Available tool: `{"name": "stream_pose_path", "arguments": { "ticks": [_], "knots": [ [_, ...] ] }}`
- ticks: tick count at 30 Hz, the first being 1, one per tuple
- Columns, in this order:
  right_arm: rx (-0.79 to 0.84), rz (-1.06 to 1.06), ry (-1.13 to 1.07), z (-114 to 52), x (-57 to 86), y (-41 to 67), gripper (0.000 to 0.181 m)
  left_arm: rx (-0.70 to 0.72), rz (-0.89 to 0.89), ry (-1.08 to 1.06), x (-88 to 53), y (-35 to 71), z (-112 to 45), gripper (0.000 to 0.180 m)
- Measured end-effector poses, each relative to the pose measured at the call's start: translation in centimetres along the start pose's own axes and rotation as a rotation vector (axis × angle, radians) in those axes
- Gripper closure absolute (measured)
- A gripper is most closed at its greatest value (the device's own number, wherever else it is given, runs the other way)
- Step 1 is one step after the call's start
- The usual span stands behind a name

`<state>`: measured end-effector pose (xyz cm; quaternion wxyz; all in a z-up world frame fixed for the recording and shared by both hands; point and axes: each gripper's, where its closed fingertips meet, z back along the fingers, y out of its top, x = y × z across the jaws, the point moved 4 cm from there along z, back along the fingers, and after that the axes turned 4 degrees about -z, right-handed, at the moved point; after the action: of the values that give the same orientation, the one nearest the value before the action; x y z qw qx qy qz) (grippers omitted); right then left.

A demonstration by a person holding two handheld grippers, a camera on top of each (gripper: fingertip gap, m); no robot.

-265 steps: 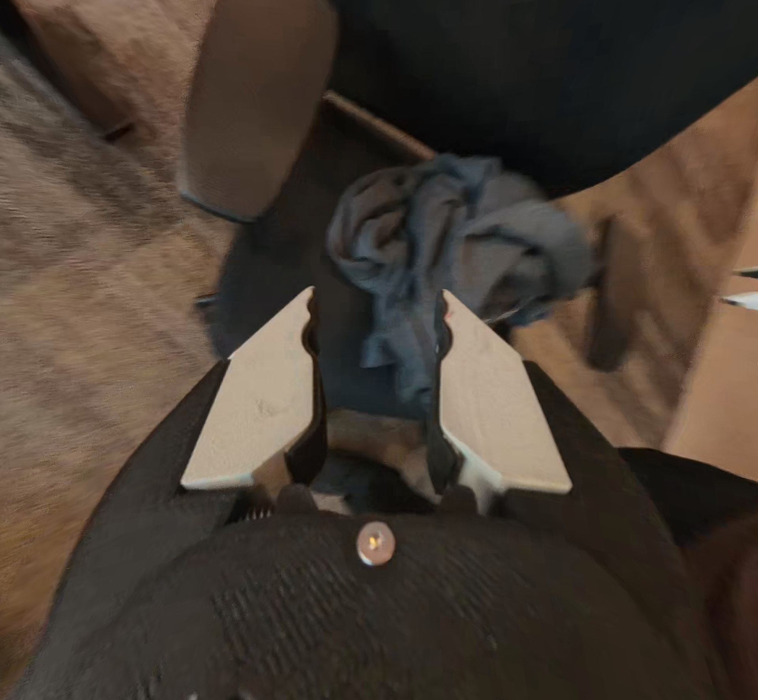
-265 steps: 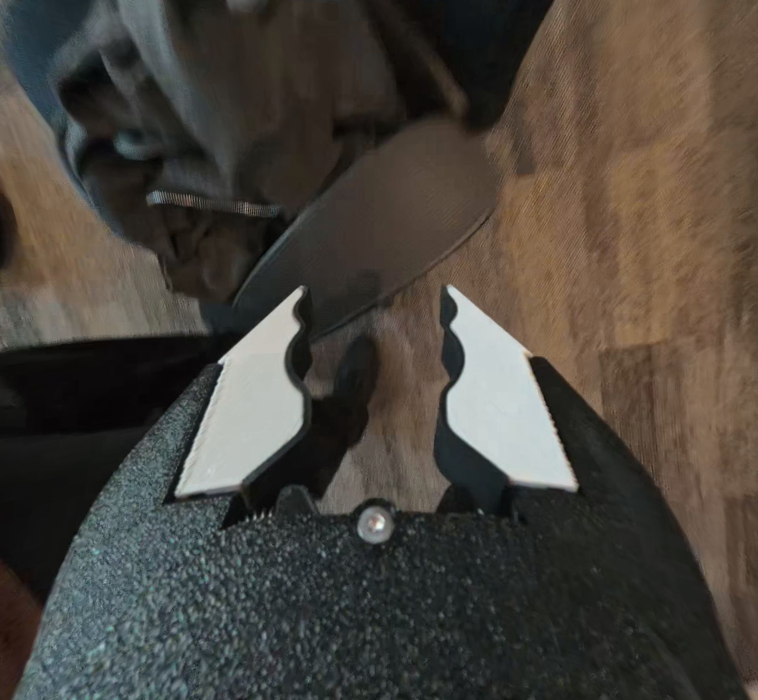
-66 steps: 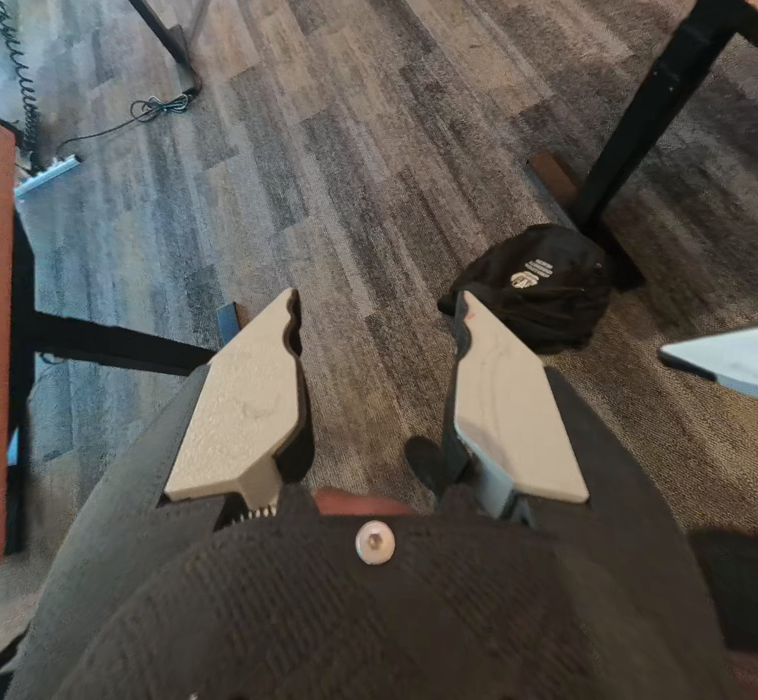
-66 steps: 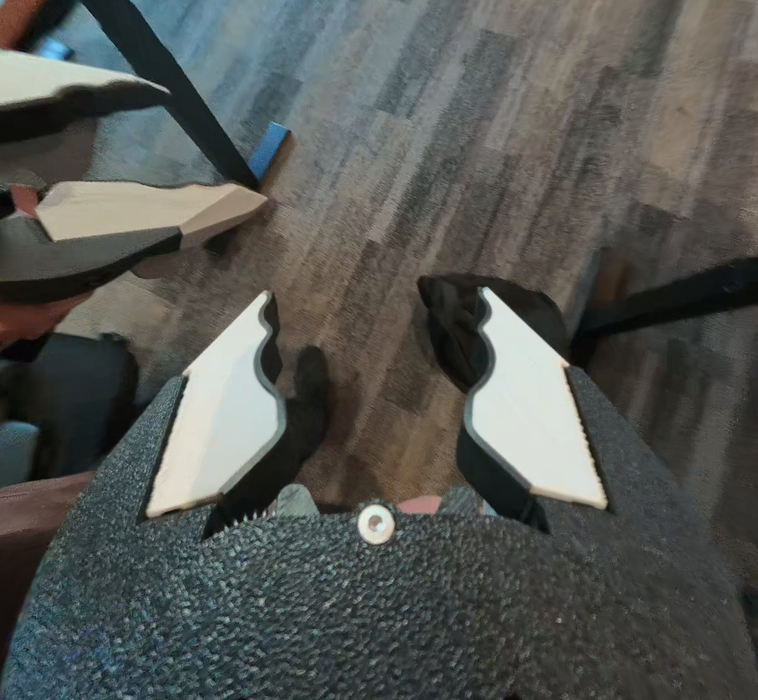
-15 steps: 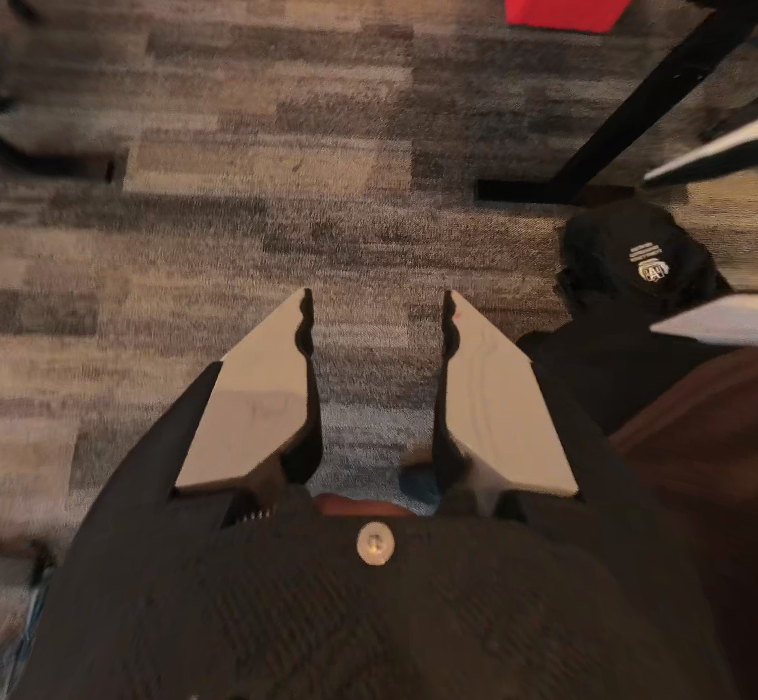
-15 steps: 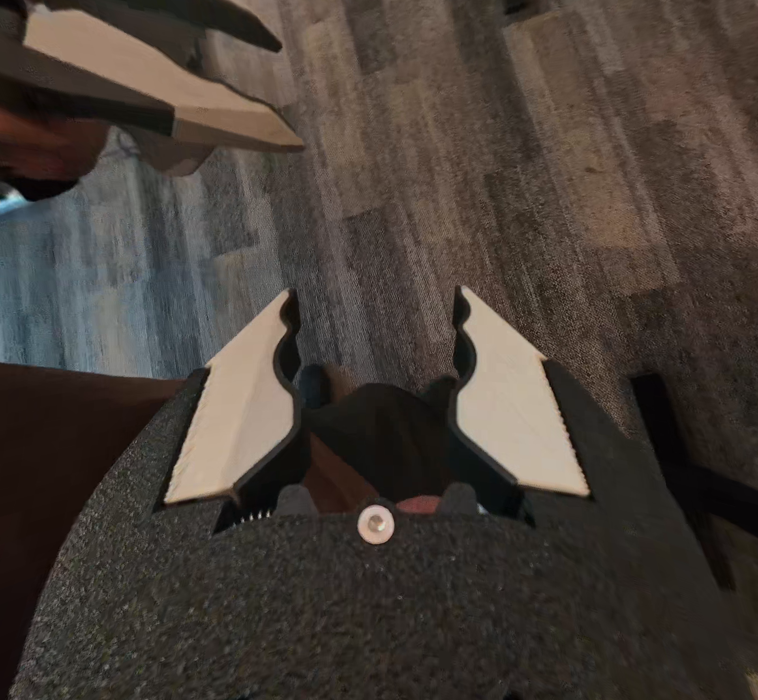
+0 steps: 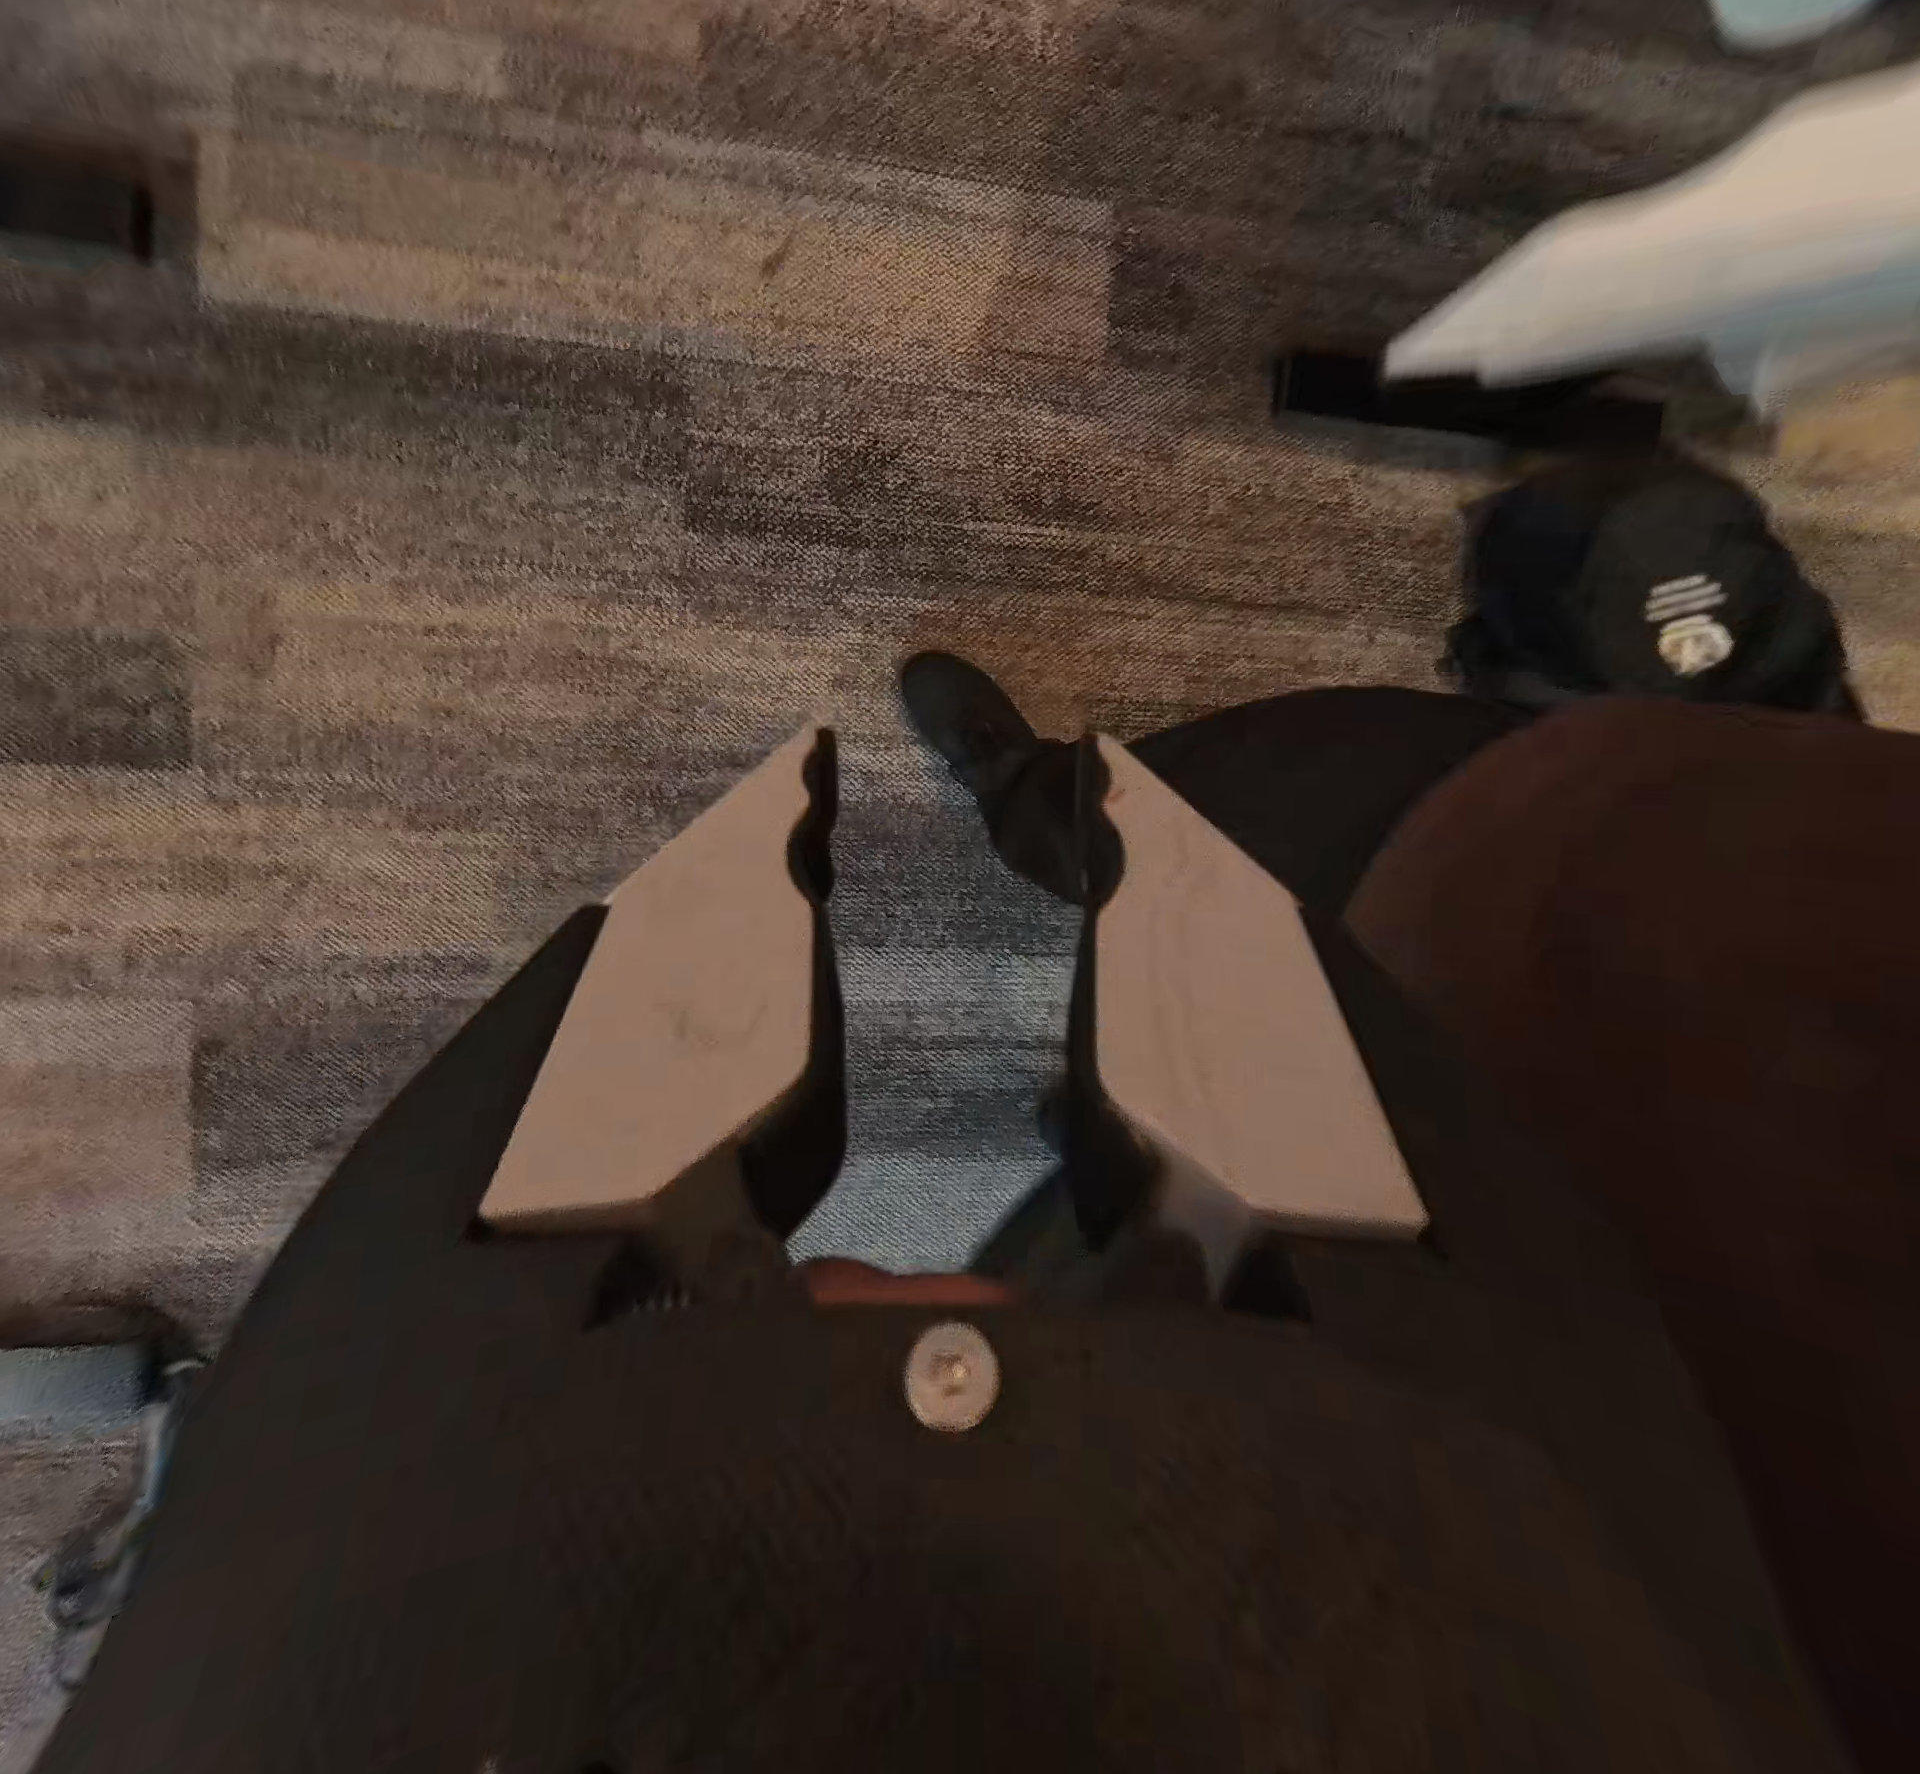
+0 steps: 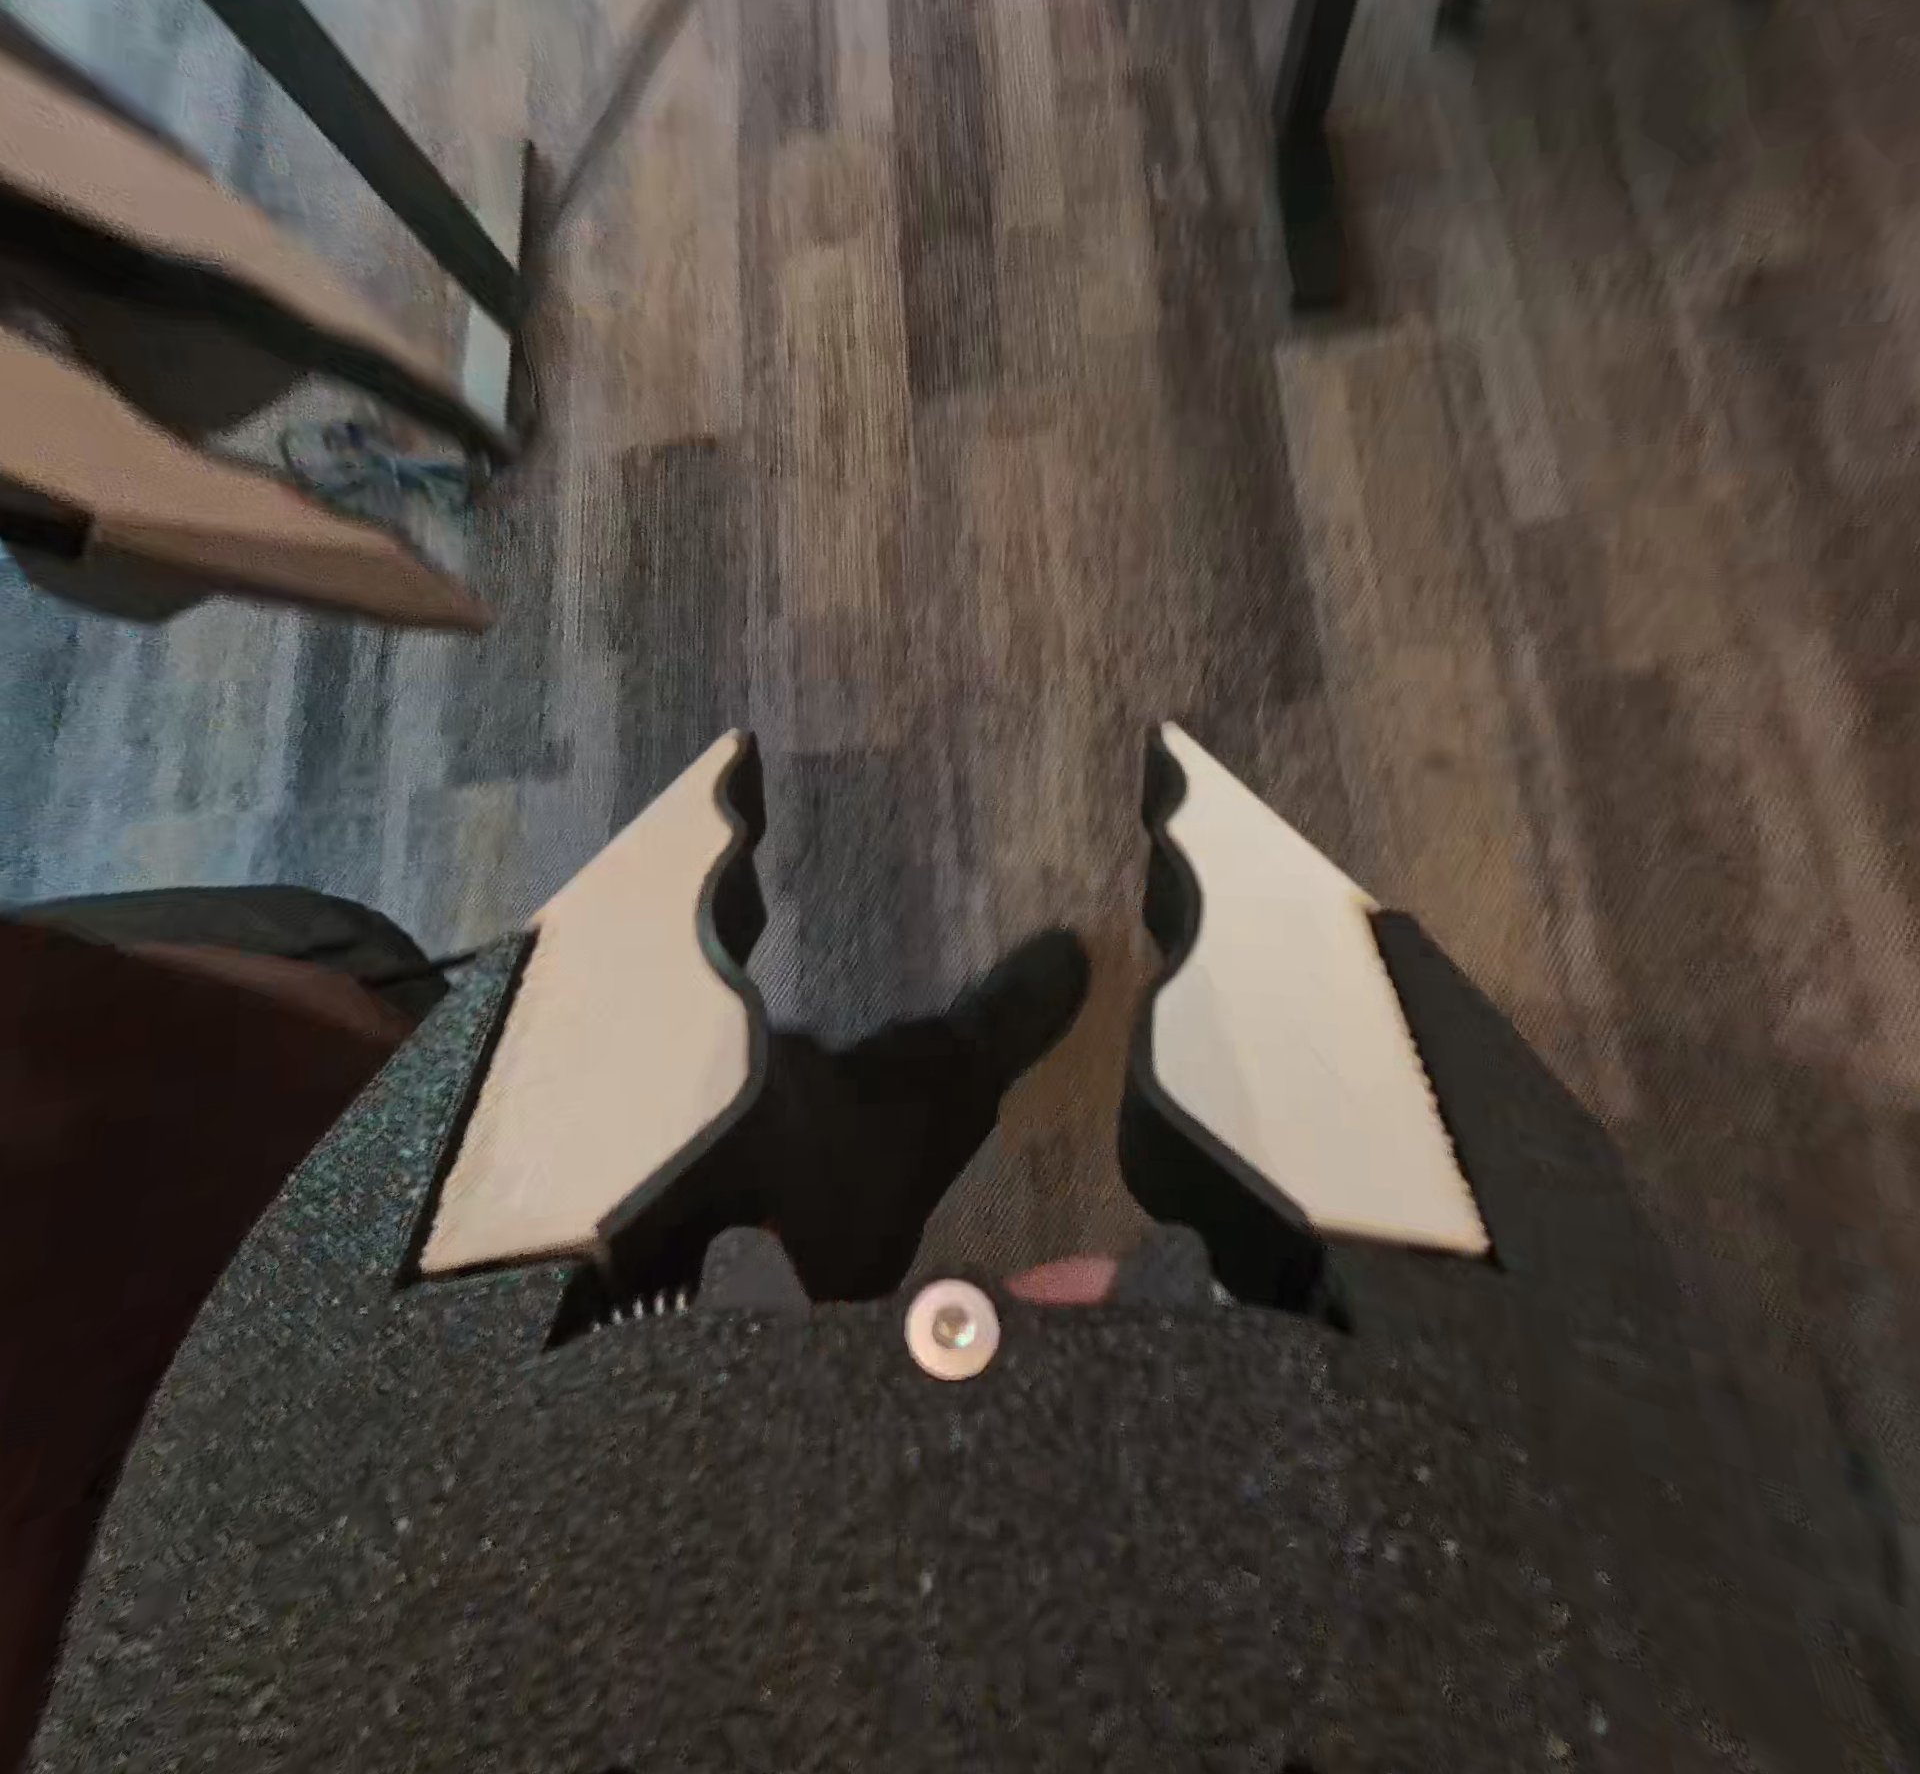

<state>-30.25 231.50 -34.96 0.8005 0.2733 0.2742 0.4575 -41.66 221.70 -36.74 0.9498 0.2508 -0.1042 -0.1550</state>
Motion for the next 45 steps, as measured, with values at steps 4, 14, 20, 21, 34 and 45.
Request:
{"name": "stream_pose_path", "arguments": {
  "ticks": [4, 14, 20, 21, 34, 45],
  "knots": [
    [0.049, 0.08, -0.01, -3.8, 3.8, 7.8, 0.116, -0.043, 0.01, 0.115, -7.1, 1.3, 0.9, 0.164],
    [-0.065, 0.112, 0.105, -11.7, 5.5, 15.1, 0.174, 0.066, 0.072, -0.005, -17.7, 7.9, -1.5, 0.175],
    [-0.123, 0.024, -0.011, -17.5, 5.0, 20.6, 0.167, 0.112, -0.048, -0.131, -26.4, 9.5, -3.0, 0.167],
    [-0.123, -0.035, -0.011, -18.3, 4.4, 21.8, 0.168, 0.094, -0.073, -0.158, -27.8, 9.6, -2.9, 0.166],
    [-0.047, -0.165, -0.052, -25.1, 3.8, 32.6, 0.175, 0.149, -0.323, -0.284, -42.9, 17.7, -3.6, 0.164],
    [-0.005, -0.126, 0.133, -32.6, 14.7, 39.2, 0.166, 0.086, -0.28, -0.203, -47.7, 26.0, -7.5, 0.161]
  ]
}}
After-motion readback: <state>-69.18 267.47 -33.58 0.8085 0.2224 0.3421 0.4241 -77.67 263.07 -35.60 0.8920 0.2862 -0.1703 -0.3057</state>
